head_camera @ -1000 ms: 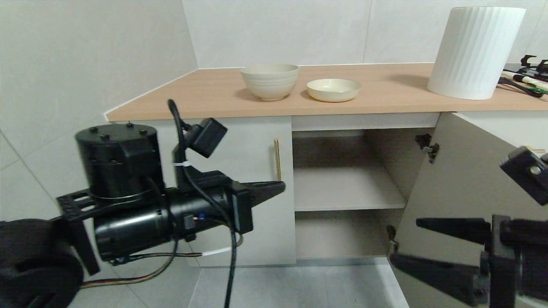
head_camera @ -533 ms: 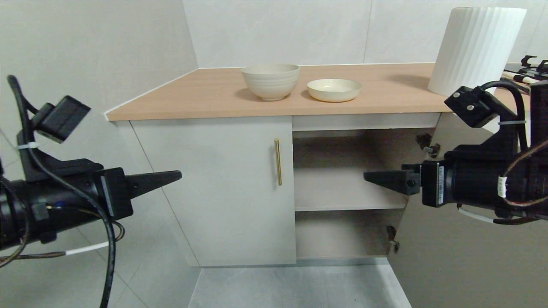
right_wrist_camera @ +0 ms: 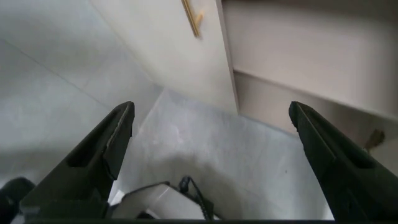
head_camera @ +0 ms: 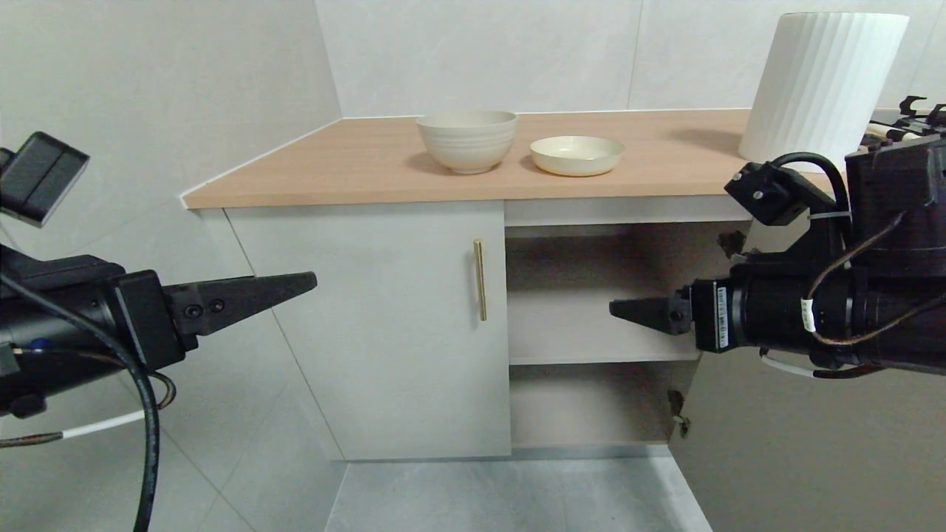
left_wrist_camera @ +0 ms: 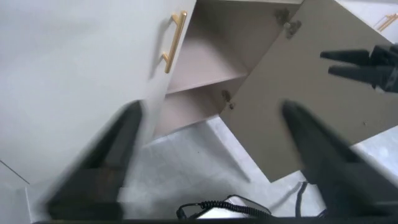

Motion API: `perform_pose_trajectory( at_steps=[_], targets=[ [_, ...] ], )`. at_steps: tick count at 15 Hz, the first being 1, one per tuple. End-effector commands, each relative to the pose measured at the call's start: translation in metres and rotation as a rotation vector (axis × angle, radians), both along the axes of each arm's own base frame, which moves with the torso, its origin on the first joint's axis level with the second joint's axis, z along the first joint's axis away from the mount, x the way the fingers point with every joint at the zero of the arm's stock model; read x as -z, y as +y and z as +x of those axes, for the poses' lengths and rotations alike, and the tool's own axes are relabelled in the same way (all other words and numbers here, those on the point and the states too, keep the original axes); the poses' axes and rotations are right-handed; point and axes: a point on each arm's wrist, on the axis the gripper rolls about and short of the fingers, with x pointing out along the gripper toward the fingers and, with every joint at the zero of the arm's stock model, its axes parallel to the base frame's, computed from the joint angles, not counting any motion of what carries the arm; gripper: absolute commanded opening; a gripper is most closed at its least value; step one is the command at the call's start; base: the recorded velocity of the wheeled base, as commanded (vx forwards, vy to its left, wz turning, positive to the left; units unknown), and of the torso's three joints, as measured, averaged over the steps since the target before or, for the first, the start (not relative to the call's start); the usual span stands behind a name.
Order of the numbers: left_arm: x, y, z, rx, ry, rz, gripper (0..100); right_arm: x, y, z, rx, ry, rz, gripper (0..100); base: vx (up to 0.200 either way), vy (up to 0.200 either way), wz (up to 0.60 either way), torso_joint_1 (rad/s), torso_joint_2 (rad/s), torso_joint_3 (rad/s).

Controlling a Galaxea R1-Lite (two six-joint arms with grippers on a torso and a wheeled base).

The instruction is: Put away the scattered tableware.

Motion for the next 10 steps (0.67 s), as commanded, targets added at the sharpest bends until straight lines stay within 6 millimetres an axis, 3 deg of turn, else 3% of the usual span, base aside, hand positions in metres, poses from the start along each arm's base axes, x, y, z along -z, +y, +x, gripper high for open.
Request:
perform_pose_trajectory(
  at_steps=[1,10],
  targets=[
    [-0.0011,0.0003,-0.0008,-0.003,-0.006,0.0,100,-0.0062,-0.0064,-0.0092,-0.001,-0.005,0.004,100,0.0,0.0,0.0,0.0,0.0,0.0],
    [-0.007,0.0009,-0.0045,0.002,-0.025,-0.005,100,-0.0079,-0.0082,-0.011,0.014,-0.011,0.001,100,0.0,0.0,0.0,0.0,0.0,0.0]
  ],
)
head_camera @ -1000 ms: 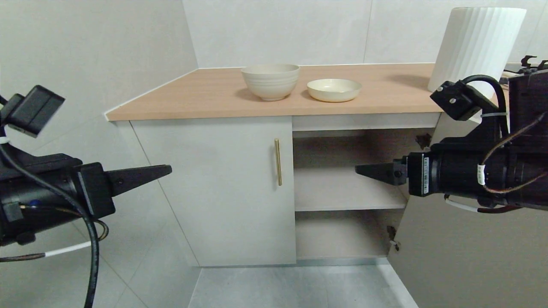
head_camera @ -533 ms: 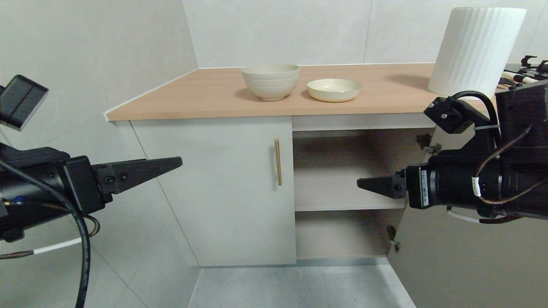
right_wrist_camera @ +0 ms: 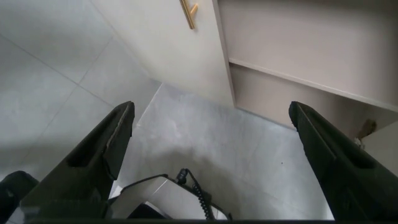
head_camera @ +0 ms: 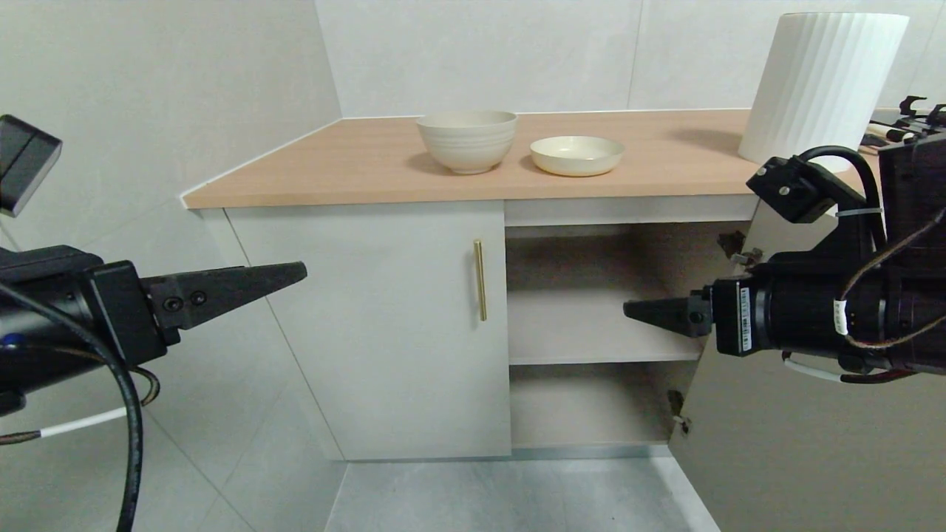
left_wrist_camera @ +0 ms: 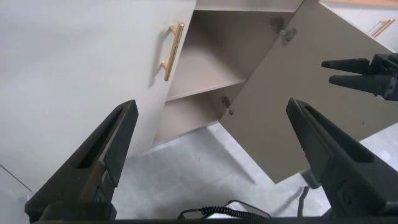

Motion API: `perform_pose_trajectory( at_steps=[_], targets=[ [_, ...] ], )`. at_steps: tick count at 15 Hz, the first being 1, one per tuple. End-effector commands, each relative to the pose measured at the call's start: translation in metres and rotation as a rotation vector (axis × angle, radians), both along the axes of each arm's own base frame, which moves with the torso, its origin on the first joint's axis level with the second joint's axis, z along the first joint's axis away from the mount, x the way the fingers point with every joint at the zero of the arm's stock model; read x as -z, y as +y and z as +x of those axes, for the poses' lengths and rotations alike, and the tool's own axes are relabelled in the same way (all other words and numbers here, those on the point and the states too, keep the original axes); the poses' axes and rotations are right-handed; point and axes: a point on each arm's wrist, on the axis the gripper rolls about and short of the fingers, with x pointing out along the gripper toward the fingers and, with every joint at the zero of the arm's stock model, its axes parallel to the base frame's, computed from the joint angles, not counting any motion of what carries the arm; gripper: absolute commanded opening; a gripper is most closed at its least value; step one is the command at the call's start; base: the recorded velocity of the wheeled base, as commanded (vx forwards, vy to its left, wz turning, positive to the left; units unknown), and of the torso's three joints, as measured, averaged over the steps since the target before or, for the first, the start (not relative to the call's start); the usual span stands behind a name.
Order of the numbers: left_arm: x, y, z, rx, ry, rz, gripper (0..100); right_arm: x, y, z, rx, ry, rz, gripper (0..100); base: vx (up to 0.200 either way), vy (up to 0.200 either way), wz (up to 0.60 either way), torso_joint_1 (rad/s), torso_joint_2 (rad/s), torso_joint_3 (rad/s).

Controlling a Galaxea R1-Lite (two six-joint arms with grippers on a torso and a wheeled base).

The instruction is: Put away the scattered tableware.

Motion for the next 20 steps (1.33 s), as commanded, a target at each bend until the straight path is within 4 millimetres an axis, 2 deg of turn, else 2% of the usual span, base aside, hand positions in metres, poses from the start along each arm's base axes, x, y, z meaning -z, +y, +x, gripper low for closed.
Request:
perform_pose_trajectory(
  at_steps=[1,13,20],
  targets=[
    [0.002,0.0,0.001,0.0,0.014,0.006,100,-0.001,-0.001,-0.002,0.0,-0.004,0.003,100,0.0,0.0,0.0,0.0,0.0,0.0],
    [0.004,-0.001,0.003,0.001,0.027,0.012,100,0.004,-0.008,-0.012,-0.02,-0.001,0.0,100,0.2,0.0,0.0,0.003,0.0,0.006],
    [0.004,-0.001,0.002,0.002,0.024,0.011,100,0.005,-0.008,-0.012,-0.022,-0.003,0.002,100,0.0,0.0,0.0,0.0,0.0,0.0]
  ],
)
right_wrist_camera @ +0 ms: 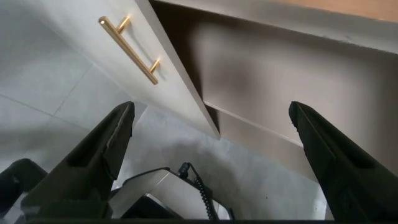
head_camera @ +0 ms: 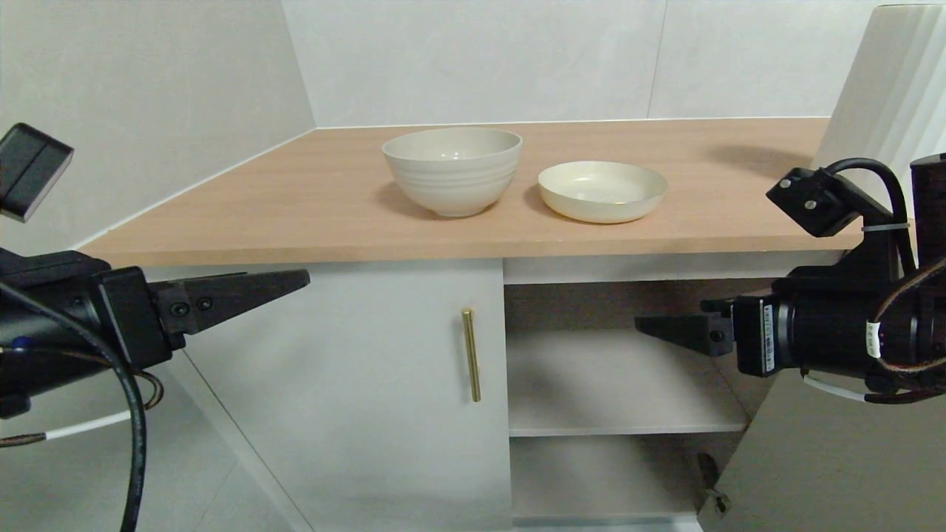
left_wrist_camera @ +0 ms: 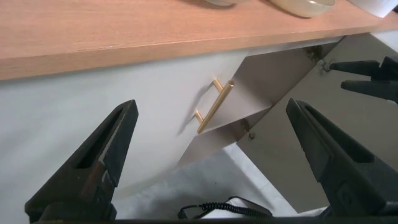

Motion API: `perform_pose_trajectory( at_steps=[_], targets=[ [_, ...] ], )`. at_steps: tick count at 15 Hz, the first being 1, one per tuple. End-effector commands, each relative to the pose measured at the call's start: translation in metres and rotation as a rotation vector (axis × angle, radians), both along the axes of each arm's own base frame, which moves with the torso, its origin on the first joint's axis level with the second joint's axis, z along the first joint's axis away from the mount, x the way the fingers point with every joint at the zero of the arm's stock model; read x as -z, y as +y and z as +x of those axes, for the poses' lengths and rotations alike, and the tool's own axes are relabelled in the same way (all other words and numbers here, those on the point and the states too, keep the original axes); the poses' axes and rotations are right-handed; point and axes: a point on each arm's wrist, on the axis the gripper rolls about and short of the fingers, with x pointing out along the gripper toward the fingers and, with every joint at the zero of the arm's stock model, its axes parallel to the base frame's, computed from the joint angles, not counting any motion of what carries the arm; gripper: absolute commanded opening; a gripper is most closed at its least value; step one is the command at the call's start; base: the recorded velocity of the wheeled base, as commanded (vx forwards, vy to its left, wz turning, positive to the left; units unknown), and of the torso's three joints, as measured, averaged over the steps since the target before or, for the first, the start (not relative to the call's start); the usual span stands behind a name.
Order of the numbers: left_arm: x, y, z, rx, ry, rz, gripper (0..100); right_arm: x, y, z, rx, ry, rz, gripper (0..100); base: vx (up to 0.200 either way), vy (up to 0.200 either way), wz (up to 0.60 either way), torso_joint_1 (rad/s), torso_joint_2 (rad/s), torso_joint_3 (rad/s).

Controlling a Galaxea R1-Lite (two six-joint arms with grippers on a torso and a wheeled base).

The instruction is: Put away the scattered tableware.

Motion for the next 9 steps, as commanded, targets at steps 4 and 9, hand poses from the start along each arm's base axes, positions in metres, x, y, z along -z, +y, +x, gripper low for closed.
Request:
perform_pose_trajectory(
  at_steps=[4,9],
  targets=[
    [0.0016,-0.0007,0.0013,0.005,0.008,0.001,100,0.0006,-0.0005,-0.0013,-0.01,-0.015,-0.016,100,0.0,0.0,0.0,0.0,0.0,0.0],
    [0.0029,-0.0011,0.0033,0.005,0.015,0.003,100,0.0021,-0.0011,-0.0023,-0.016,-0.017,-0.026,100,0.0,0.0,0.0,0.002,-0.01,-0.008]
  ],
)
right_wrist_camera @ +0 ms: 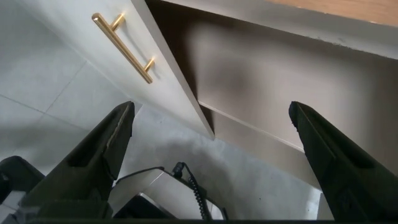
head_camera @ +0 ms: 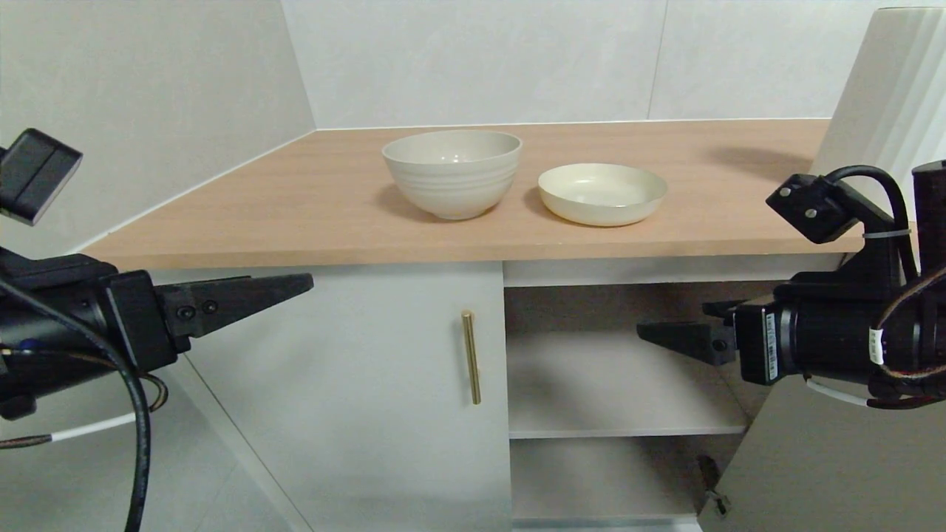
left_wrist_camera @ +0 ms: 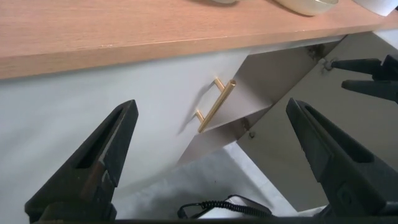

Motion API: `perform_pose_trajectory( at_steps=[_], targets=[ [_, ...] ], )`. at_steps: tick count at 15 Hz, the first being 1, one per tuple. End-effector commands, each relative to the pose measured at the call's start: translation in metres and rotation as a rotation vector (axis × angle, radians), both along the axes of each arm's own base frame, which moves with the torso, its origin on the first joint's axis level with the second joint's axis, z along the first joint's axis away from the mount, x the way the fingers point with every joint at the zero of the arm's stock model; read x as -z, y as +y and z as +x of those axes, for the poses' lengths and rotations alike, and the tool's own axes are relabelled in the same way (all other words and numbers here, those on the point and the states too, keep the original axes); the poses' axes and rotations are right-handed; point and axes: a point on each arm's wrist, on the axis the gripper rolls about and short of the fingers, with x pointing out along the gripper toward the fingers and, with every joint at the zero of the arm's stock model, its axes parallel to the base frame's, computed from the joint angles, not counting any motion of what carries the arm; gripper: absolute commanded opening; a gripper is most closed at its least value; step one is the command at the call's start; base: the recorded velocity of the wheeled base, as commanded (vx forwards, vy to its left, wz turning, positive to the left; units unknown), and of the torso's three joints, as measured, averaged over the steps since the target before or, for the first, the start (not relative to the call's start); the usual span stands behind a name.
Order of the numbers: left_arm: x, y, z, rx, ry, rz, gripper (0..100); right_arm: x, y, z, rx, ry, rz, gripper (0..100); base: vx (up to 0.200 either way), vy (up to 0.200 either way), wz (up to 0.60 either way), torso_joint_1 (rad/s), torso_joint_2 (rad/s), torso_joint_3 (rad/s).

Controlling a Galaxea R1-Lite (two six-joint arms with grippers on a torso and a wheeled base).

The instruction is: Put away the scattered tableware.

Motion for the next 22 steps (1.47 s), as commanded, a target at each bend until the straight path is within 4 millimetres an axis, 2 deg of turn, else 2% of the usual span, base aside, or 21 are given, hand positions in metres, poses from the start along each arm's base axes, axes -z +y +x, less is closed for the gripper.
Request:
perform_pose_trajectory(
  at_steps=[1,4,16,22],
  targets=[
    [0.001,0.0,0.002,0.0,0.006,0.001,100,-0.001,0.0,-0.001,-0.001,-0.003,0.002,100,0.0,0.0,0.0,0.036,-0.23,-0.217],
    [0.002,-0.001,0.003,0.0,0.01,0.002,100,-0.001,-0.002,-0.003,-0.004,-0.006,0.004,100,0.0,0.0,0.0,0.095,-0.25,-0.282],
    [0.007,-0.002,0.007,0.001,0.034,0.008,100,0.002,-0.001,-0.004,-0.024,-0.012,-0.023,100,0.0,0.0,0.0,0.165,-0.49,-0.298],
    [0.008,-0.007,0.01,0.023,0.041,0.01,100,0.009,0.003,0.001,-0.045,-0.012,-0.069,100,0.0,0.0,0.0,0.046,-0.1,-0.063]
  ],
)
